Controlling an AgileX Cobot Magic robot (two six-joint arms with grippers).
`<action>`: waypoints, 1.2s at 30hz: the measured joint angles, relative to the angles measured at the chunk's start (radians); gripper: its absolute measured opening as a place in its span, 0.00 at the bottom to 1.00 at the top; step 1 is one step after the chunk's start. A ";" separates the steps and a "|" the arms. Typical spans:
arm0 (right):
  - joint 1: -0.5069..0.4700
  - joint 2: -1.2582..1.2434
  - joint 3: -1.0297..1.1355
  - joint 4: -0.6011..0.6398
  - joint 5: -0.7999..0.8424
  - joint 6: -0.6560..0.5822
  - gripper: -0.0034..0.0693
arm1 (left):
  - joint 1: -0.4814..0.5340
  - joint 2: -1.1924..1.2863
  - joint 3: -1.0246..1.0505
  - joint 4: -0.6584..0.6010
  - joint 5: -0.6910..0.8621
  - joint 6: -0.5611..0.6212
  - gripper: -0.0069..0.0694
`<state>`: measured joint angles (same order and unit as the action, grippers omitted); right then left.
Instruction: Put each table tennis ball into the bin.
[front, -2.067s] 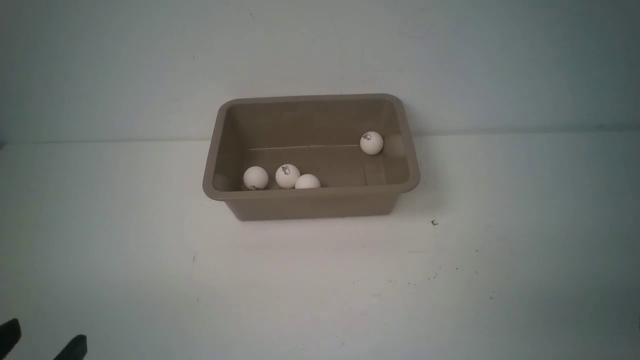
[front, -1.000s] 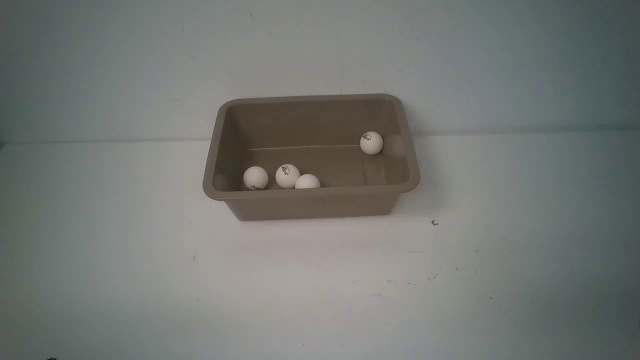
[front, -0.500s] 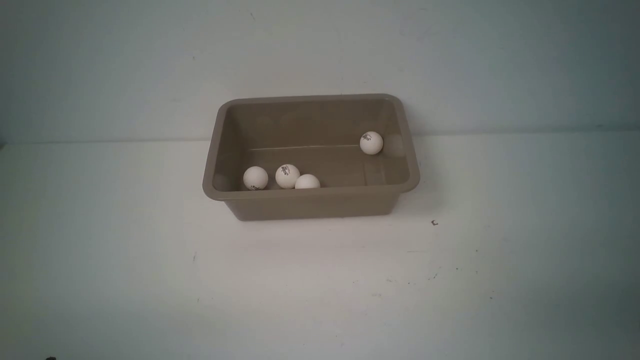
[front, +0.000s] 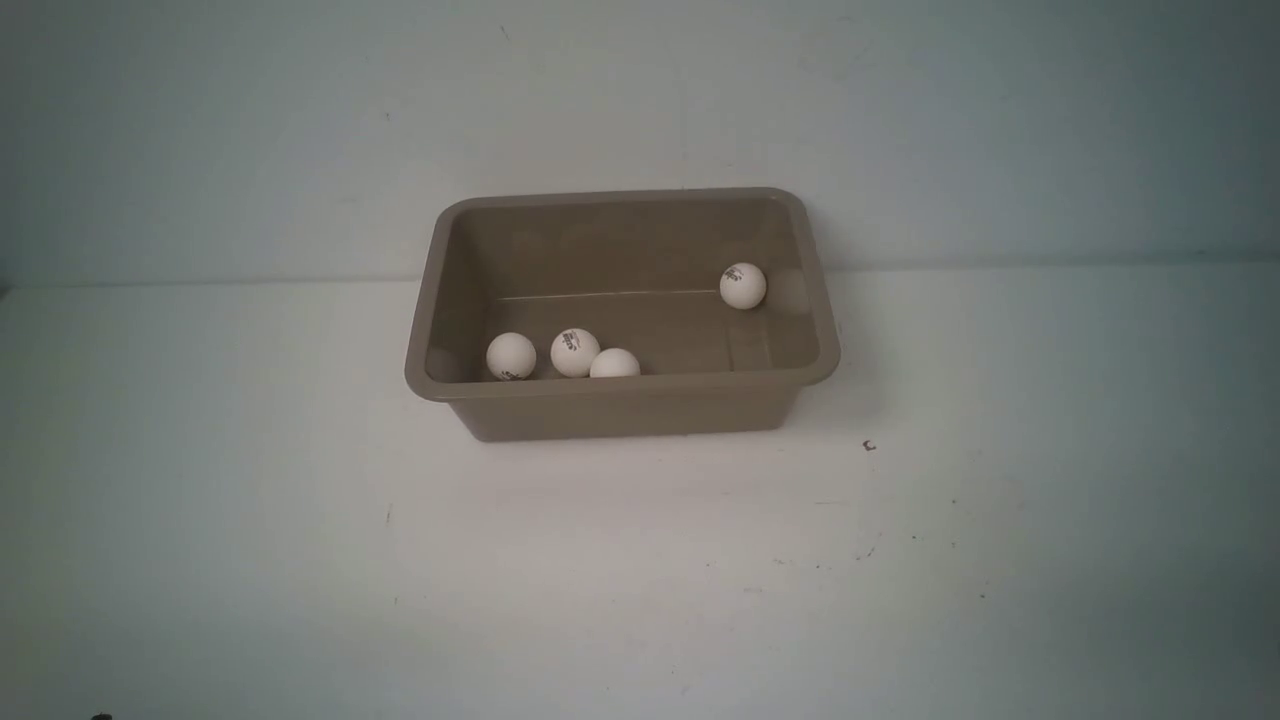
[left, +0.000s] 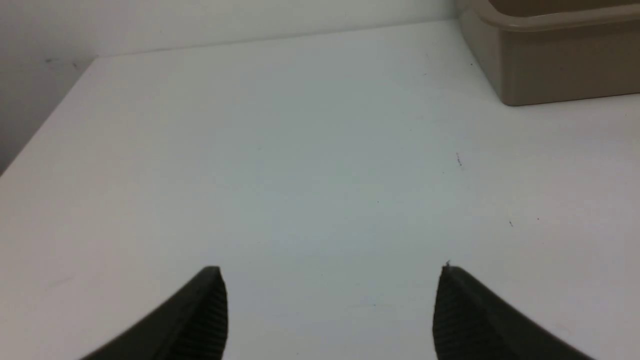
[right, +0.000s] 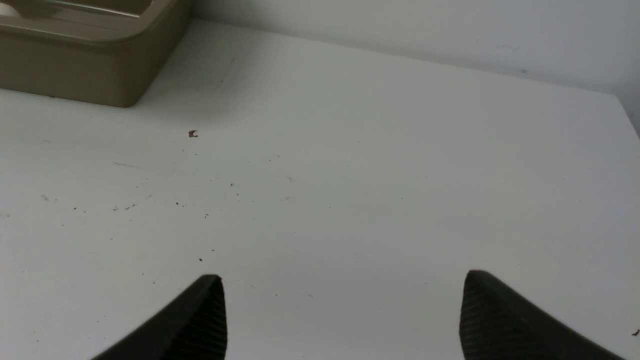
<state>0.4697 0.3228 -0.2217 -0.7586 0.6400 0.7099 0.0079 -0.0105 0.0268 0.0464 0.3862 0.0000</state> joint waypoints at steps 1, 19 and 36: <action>0.000 0.000 0.000 0.000 0.000 0.000 0.83 | 0.000 0.000 0.000 0.000 0.000 0.000 0.74; 0.000 0.000 -0.034 -0.044 -0.615 0.221 0.83 | 0.000 0.000 0.000 0.000 0.000 0.000 0.74; 0.012 0.011 -0.039 0.408 -0.483 -0.242 0.83 | 0.000 0.000 0.000 0.000 0.000 0.000 0.74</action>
<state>0.4814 0.3340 -0.2605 -0.3502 0.1573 0.4676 0.0079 -0.0105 0.0268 0.0467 0.3862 0.0000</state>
